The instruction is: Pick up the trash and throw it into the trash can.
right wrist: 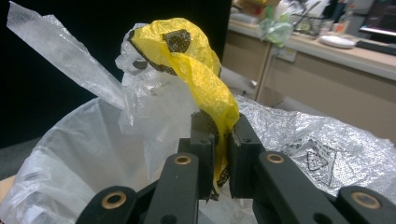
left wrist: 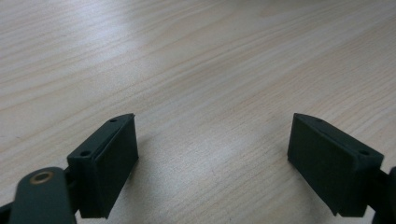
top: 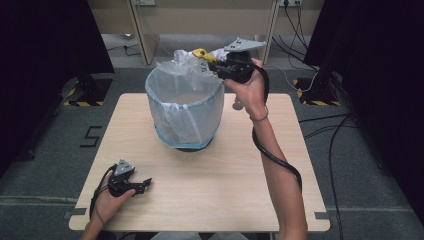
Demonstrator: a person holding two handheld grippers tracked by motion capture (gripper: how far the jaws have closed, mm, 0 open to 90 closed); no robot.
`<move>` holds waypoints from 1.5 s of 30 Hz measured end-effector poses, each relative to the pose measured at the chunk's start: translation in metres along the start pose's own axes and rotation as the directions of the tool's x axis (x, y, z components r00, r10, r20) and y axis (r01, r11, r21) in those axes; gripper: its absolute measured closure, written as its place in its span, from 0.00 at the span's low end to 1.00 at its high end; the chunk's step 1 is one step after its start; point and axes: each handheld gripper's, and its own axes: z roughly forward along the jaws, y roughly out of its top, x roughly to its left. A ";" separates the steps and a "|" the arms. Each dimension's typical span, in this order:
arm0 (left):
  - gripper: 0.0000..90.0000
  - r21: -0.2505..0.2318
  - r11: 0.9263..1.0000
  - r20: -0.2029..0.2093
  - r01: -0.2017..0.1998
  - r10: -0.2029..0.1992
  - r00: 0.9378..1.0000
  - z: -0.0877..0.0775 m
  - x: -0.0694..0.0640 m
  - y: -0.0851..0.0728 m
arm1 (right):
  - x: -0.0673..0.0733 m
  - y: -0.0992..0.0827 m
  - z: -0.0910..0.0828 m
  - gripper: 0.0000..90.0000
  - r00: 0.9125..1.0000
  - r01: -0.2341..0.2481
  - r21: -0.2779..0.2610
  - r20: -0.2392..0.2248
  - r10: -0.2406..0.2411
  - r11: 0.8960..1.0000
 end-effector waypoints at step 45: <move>0.17 0.002 1.000 0.000 -0.003 0.003 1.000 0.000 0.000 0.000 | 0.008 -0.004 0.007 0.35 0.996 -0.093 0.020 -0.001 0.093 0.995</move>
